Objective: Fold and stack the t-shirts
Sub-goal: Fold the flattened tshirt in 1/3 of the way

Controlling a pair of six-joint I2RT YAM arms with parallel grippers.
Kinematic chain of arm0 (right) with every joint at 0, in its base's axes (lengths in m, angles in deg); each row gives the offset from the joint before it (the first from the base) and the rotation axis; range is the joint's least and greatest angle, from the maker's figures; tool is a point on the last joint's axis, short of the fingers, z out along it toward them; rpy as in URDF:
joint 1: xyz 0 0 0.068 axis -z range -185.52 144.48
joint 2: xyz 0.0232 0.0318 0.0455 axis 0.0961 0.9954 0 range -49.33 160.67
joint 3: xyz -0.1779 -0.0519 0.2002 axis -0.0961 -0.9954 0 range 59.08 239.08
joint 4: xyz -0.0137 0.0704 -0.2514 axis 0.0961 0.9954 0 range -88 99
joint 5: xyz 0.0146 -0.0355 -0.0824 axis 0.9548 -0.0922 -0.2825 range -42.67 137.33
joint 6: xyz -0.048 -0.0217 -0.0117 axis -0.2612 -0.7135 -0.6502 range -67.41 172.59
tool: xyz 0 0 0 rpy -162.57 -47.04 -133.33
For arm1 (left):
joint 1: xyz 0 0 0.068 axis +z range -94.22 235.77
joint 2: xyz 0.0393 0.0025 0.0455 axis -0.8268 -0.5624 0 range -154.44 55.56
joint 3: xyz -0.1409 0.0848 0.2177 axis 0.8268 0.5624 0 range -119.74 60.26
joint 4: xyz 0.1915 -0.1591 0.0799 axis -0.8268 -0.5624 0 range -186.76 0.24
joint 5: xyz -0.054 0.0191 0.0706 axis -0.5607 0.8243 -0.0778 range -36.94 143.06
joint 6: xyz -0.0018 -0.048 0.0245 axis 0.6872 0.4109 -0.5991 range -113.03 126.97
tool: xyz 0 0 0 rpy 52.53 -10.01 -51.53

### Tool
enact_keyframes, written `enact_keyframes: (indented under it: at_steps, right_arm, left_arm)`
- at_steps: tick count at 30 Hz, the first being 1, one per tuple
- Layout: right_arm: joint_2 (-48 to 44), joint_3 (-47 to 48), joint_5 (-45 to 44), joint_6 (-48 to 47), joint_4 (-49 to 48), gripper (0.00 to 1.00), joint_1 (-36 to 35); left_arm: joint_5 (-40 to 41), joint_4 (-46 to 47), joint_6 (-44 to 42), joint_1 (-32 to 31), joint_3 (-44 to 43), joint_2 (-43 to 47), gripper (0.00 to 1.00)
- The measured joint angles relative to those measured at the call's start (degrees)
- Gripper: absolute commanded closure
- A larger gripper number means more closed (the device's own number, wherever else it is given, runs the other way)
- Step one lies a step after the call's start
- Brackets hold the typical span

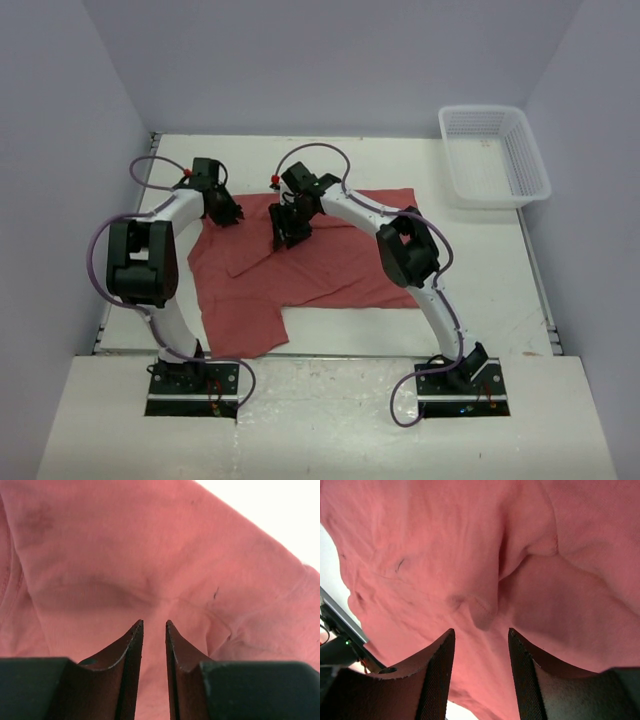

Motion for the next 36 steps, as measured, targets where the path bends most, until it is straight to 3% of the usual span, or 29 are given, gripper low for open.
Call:
enact_keyframes:
  at_steps: [5,13,17,19,35,36]
  right_arm:
    - [2.3,2.1,0.5,0.4,0.0,0.55,0.2]
    - [3.9,3.0,1.5,1.5,0.0,0.71,0.3]
    - [4.3,3.8,1.6,1.7,0.1,0.82,0.3]
    - [4.3,3.9,1.6,2.1,0.1,1.00,0.3]
    - [0.3,-1.2,-0.5,2.1,0.0,1.00,0.3]
    - [-0.4,-1.8,-0.6,2.1,0.0,0.93,0.3]
  left_arm:
    - [0.0,0.2,-0.8,1.2,-2.5,-2.6,0.74]
    - [0.5,0.2,-1.8,3.7,-5.4,-5.9,0.74]
    - [0.0,0.3,-2.3,4.9,-6.8,-9.4,0.74]
    - [-0.4,0.4,-2.4,5.2,-7.5,-9.9,0.74]
    - [-3.0,-0.1,-2.4,7.3,-9.6,-12.0,0.74]
    - [-3.2,-0.1,-2.4,7.4,-9.7,-12.0,0.74]
